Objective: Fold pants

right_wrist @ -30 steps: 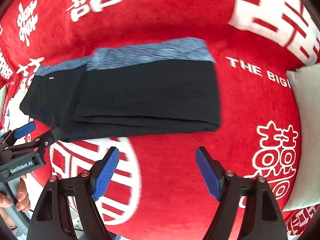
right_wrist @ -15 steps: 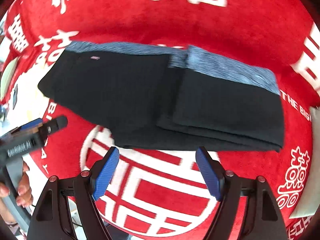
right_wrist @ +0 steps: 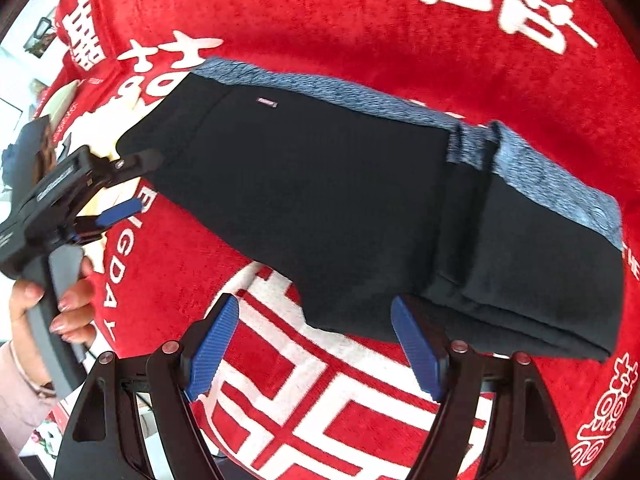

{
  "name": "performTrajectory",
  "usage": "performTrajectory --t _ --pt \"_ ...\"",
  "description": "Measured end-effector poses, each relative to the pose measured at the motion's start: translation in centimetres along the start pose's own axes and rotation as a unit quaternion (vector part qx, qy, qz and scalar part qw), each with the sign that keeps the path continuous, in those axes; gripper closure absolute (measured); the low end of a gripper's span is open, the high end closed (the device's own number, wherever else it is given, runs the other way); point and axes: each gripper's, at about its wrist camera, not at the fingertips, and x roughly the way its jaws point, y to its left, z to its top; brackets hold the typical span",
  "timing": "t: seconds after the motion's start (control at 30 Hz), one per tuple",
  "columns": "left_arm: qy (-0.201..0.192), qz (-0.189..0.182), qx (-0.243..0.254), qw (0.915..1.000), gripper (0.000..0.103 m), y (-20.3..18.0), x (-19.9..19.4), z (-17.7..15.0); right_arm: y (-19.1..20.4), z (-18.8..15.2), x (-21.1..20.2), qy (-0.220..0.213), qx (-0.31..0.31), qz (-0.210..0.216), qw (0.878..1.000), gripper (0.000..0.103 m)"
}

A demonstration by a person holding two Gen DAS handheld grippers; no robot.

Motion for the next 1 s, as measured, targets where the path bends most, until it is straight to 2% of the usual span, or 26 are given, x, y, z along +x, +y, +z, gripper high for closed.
performTrajectory --t 0.07,0.2,0.37,0.47,0.57,0.6,0.63,0.67,0.7,0.73,0.8,0.87,1.0 --pt "-0.005 -0.016 -0.006 0.9998 0.001 0.0 0.5 0.4 0.3 0.2 0.4 0.002 -0.002 0.009 1.0 0.021" --pt "-0.012 -0.024 0.002 0.9996 0.001 -0.3 1.1 1.1 0.8 0.6 0.9 0.005 -0.007 0.016 1.0 0.021" --pt "-0.017 -0.036 -0.018 0.999 0.001 -1.3 1.9 2.2 1.2 1.1 1.3 0.009 -0.003 0.025 1.0 0.021" --pt "-0.017 -0.025 -0.03 0.9991 0.001 -1.4 2.7 2.3 1.0 1.7 1.5 0.012 0.008 0.025 1.0 0.021" --pt "-0.014 0.007 -0.005 0.9999 0.001 -2.4 3.1 2.2 0.8 2.6 1.2 0.005 0.013 0.025 1.0 0.021" --pt "-0.013 0.02 0.003 0.9997 0.005 -2.8 3.2 2.2 0.6 2.9 1.1 0.003 0.012 0.024 1.0 0.021" --pt "-0.016 0.043 0.011 0.9989 0.017 -3.2 3.3 2.1 0.5 3.4 1.1 0.002 0.012 0.022 1.0 0.021" --pt "-0.019 0.083 0.027 0.996 0.027 -3.7 3.3 2.0 0.4 3.7 1.0 0.003 0.013 0.021 1.0 0.021" --pt "-0.02 0.106 0.036 0.9935 0.051 -3.9 3.3 2.0 0.2 4.2 0.9 0.004 0.015 0.021 1.0 0.021" --pt "-0.017 0.13 0.044 0.9903 0.063 -3.9 3.2 2.1 0.0 4.9 0.7 0.004 0.018 0.022 1.0 0.021" --pt "-0.019 0.117 0.034 0.9924 0.069 -3.7 2.7 2.3 -0.2 6.3 0.3 0.005 0.02 0.023 1.0 0.021" --pt "-0.019 0.133 0.047 0.9899 0.07 -4.5 2.6 2.2 -0.2 8.0 -0.1 0.005 0.018 0.025 1.0 0.021" --pt "-0.045 0.196 0.118 0.9724 0.071 -7.4 2.3 0.9 0.8 12.6 -0.4 0.02 -0.002 0.034 0.999 0.019"
